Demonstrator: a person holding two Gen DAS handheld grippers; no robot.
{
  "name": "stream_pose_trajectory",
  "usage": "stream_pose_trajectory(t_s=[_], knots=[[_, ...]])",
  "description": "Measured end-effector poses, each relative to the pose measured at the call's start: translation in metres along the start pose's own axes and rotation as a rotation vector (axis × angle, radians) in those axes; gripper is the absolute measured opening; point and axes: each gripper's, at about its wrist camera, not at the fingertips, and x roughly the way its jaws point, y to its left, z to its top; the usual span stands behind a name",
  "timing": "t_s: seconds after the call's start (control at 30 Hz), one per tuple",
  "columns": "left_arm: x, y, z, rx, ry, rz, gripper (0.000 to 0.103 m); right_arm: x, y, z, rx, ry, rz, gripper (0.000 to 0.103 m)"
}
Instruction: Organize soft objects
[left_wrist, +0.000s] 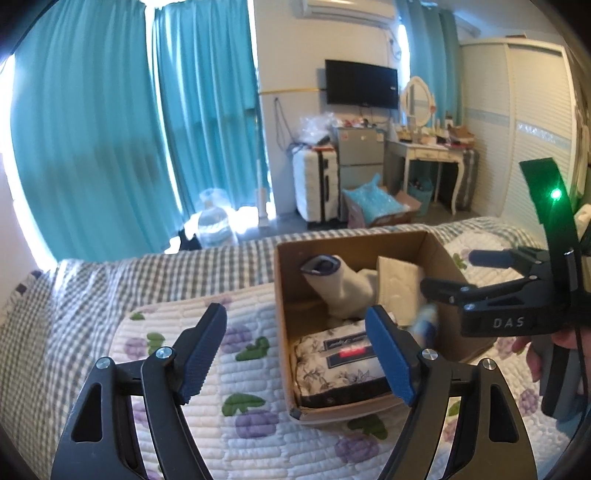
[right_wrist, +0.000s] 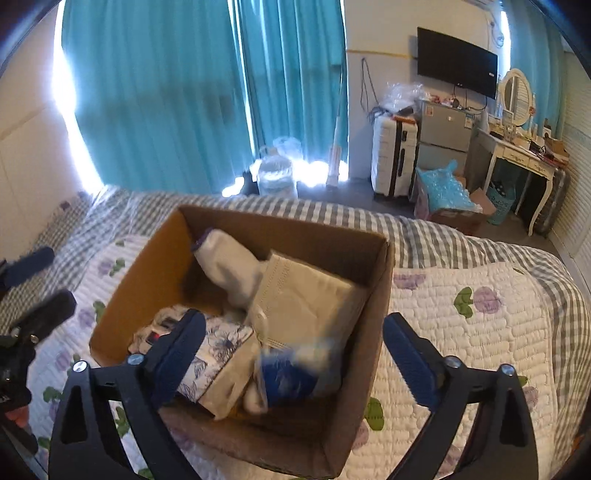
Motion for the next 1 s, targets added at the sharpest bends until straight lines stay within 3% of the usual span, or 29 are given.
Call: stream_pose_trajectory(t_s=[0.23,0.5,0.6,0.73,0.87,1.0], knots=[[-0.024,-0.002,0.01,-0.027,-0.022,-0.014,0.079,-0.05,0.006,0.017,-0.019,-0.076,-0.025,0.098],[-0.132,-0.018,0.053,-0.015,-0.192,0.002,0.079,-0.184,0.028,0.044,-0.056,-0.259,-0.064,0.099],[-0.175,-0.022,0.062,-0.018,-0.27,0.01,0.103,-0.243,0.039,0.046,-0.059,-0.353,-0.071,0.103],[-0.229,-0.02,0.064,-0.055,-0.398,-0.002,0.103,-0.3,0.051,0.041,-0.064,-0.427,-0.078,0.103],[-0.252,-0.018,0.055,-0.067,-0.441,0.022,0.103,-0.323,0.057,0.022,-0.059,-0.463,-0.064,0.103],[-0.244,-0.019,0.031,-0.068,-0.442,0.038,0.103,-0.316,0.059,-0.012,-0.056,-0.491,-0.092,0.103]])
